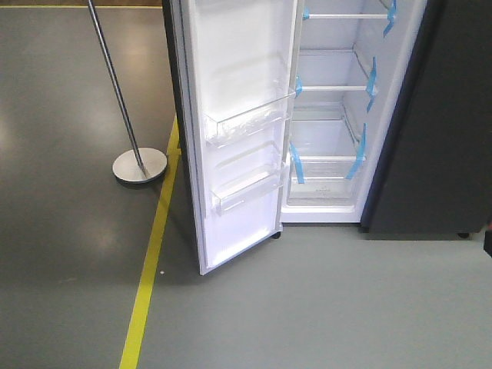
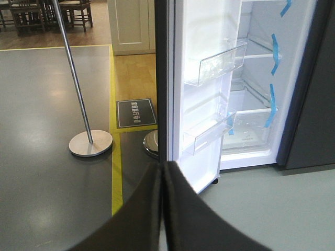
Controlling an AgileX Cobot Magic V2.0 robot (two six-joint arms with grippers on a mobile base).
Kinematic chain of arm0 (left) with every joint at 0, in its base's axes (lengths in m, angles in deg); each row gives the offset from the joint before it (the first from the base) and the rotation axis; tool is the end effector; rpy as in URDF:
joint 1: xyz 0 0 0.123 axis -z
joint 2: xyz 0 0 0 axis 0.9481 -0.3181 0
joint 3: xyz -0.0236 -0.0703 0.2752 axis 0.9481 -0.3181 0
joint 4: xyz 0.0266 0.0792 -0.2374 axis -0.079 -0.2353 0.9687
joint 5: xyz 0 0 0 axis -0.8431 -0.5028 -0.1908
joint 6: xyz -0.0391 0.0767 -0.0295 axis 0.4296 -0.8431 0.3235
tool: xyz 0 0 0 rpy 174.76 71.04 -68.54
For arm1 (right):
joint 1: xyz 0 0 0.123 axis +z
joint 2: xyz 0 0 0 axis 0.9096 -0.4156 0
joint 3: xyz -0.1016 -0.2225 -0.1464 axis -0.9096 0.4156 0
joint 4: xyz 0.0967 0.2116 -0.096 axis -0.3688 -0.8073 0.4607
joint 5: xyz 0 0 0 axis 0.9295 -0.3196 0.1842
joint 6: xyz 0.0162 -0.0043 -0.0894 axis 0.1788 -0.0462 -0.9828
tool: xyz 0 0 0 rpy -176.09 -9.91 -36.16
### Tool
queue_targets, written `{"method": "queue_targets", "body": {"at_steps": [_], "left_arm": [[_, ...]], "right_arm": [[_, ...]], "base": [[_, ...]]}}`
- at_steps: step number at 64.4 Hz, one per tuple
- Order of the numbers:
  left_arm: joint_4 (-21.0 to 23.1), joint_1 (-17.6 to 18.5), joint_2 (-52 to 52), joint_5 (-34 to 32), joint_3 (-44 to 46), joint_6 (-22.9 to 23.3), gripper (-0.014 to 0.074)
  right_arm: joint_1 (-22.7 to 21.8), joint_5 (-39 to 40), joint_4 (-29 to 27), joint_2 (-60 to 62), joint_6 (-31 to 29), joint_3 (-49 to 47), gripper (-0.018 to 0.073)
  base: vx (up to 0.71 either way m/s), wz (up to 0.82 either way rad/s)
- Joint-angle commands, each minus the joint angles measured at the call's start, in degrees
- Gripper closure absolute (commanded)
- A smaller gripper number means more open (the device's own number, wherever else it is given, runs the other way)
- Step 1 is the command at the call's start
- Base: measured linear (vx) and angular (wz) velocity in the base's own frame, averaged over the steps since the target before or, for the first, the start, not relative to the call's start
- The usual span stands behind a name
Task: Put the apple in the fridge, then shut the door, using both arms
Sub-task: 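Drive closer to the open door, apple held in the right gripper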
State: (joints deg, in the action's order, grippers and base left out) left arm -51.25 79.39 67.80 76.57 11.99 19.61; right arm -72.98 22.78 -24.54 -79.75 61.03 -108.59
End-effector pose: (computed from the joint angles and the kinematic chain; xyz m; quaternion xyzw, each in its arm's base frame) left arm 0.0545 -0.0072 0.1811 0.0169 0.7712 -0.0712 0.6324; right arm 0.1355 -0.0055 0.3123 0.0113 0.8908 0.0223 0.4536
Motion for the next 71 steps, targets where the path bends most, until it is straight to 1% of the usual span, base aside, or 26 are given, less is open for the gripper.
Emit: {"method": "queue_targets", "body": {"at_steps": [1, 71], "left_arm": [[0.07, 0.16, 0.70, -4.07, -1.14, 0.16, 0.0602], [0.07, 0.16, 0.70, -4.07, -1.14, 0.16, 0.0602]], "right_arm": [[-0.22, 3.97, -0.43, 0.19, -0.14, -1.62, 0.0372], [-0.22, 3.97, -0.43, 0.19, -0.14, -1.62, 0.0372]], "base": [[0.07, 0.00], [0.06, -0.01]]}}
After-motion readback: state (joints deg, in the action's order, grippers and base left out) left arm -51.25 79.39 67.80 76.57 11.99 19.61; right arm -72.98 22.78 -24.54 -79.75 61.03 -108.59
